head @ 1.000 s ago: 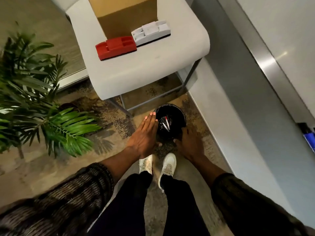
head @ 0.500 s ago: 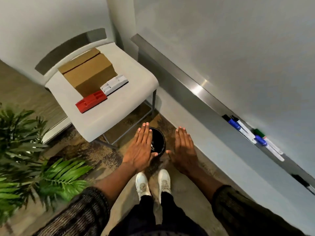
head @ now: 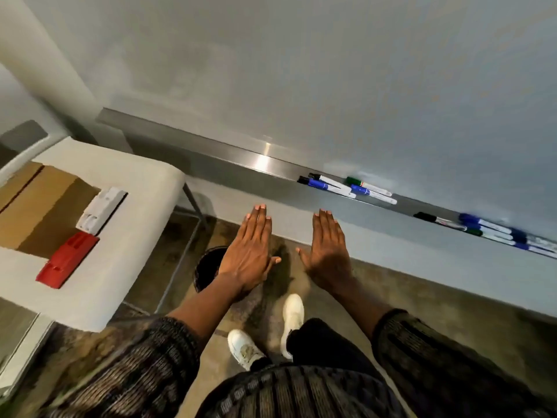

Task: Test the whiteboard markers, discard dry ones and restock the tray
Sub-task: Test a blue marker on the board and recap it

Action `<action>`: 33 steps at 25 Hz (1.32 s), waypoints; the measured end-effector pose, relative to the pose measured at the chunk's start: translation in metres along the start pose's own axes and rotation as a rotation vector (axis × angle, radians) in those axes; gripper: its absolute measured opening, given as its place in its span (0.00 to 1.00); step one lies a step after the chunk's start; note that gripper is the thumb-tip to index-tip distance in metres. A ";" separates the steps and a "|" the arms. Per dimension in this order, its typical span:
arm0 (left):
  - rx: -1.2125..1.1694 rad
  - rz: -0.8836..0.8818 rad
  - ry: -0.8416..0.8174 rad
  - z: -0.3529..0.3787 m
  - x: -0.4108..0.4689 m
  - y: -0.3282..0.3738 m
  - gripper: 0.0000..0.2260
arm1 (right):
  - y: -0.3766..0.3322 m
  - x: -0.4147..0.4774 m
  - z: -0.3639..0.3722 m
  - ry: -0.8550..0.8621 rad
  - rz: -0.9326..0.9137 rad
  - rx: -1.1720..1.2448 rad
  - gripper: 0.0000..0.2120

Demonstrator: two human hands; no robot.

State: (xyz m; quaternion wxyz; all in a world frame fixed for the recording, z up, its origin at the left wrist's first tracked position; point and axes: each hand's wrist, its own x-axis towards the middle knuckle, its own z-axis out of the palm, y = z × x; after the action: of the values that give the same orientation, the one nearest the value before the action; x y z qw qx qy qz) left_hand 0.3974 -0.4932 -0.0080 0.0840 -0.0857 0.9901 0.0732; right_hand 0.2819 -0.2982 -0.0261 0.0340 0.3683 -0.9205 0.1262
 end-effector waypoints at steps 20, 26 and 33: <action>0.172 0.126 -0.074 -0.015 0.174 0.142 0.49 | 0.234 0.042 -0.045 0.115 0.173 -0.092 0.19; 0.153 0.129 -0.091 -0.004 0.181 0.143 0.48 | 0.245 0.056 -0.040 0.139 0.172 -0.124 0.14; 0.154 0.154 -0.085 0.008 0.186 0.138 0.49 | 0.250 0.066 -0.039 0.054 0.162 -0.192 0.13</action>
State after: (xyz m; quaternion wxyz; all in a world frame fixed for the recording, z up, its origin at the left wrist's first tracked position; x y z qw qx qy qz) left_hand 0.1928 -0.3863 -0.0307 0.1266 0.0005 0.9919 0.0067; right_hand 0.0606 -0.1584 -0.0303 0.0837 0.2843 -0.9538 0.0498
